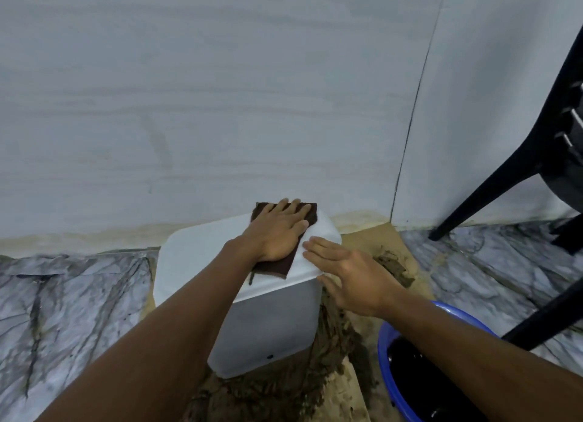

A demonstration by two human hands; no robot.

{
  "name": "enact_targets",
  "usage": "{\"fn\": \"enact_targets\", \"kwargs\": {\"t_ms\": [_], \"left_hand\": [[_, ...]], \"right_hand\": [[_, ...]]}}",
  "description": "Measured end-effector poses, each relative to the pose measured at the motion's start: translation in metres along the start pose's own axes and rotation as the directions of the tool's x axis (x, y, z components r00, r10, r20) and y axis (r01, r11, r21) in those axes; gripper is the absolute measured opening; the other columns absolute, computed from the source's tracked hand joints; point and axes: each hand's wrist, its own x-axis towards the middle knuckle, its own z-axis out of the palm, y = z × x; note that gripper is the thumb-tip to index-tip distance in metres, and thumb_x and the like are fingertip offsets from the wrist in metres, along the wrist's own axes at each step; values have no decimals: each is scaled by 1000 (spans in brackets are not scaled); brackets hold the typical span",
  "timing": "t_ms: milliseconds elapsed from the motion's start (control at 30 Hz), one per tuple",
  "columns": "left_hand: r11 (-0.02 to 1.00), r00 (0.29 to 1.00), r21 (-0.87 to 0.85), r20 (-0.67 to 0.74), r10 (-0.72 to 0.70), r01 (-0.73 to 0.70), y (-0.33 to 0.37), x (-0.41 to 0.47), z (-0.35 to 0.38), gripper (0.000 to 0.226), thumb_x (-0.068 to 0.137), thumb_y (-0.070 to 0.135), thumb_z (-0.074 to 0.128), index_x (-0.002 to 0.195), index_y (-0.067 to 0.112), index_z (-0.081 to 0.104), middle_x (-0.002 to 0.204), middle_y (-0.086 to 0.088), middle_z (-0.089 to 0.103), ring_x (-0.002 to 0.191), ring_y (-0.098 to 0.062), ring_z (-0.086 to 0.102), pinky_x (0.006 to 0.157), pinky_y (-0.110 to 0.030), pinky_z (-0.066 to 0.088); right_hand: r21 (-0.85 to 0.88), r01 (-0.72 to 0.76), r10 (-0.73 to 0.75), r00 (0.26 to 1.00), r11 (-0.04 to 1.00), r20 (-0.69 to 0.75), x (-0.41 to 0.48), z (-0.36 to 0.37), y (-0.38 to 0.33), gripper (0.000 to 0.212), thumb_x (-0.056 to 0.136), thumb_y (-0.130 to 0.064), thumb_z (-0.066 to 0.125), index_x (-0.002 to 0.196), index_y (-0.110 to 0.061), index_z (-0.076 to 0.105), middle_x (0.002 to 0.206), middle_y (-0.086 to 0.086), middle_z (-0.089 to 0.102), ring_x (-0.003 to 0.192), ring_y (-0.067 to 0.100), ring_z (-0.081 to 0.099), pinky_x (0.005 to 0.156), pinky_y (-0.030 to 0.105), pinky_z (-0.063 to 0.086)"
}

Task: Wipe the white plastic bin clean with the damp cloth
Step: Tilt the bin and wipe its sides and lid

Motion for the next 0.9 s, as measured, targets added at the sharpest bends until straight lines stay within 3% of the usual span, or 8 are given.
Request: {"fn": "enact_targets", "kwargs": {"t_ms": [133,233,333,433,533,600,667,900], "left_hand": [[986,986,-2,-6,166,-166,27,9,3,49,109,33,22,157,28,33,168,3,22,154,-12,9,120,-31,2],[970,970,-7,-25,242,-242,33,-1,4,45,110,32,26,152,31,43,165,7,29,151,-8,12,116,-25,3],[959,960,-39,-50,277,-279,27,-27,6,45,110,37,27,154,36,37,166,15,22,152,0,4,117,-19,-3],[969,969,-36,-54,241,-243,8,-59,8,49,109,44,25,158,41,22,166,22,7,152,6,-5,121,-20,-7],[992,988,3,-90,123,-123,-21,-87,4,53,107,54,19,159,44,13,165,24,3,152,5,-5,122,-20,-7],[1000,993,-7,-114,23,-24,-39,-101,0,58,103,57,17,159,41,15,166,21,6,154,2,-3,121,-19,-7],[998,990,-20,-127,-63,61,-54,-109,-2,61,102,56,18,160,37,17,168,15,9,155,-3,0,123,-22,-4],[954,936,-75,-185,-301,292,-98,-119,-6,56,108,46,31,161,30,21,169,5,13,157,-15,6,125,-30,1]], "right_hand": [[-74,72,-80,991,995,-110,-11,0,8,40,72,1,74,112,0,72,121,14,69,113,28,66,89,39,58],[4,15,-14,972,1000,-234,-14,-2,15,25,73,2,65,95,-3,76,97,8,75,88,22,72,75,35,60],[34,-109,114,943,993,-314,-18,-9,21,26,67,5,69,90,-5,77,90,6,76,77,20,71,69,32,60],[68,-223,233,940,973,-249,-20,-8,20,43,74,-3,68,117,-7,71,120,8,70,109,24,67,93,36,55],[87,-231,231,973,969,4,-15,-2,11,65,87,-15,58,149,-13,40,157,9,35,149,23,25,122,34,19],[83,-184,177,981,980,85,-4,2,4,71,91,-18,55,155,-15,24,164,7,14,153,19,3,122,29,-2],[52,-129,123,986,990,116,6,8,-4,72,94,-21,55,156,-17,18,165,5,4,152,17,-8,117,23,-15],[-83,-23,34,991,996,130,32,27,-18,70,99,-33,49,157,-16,14,166,5,7,152,16,-4,113,22,-21]]}}
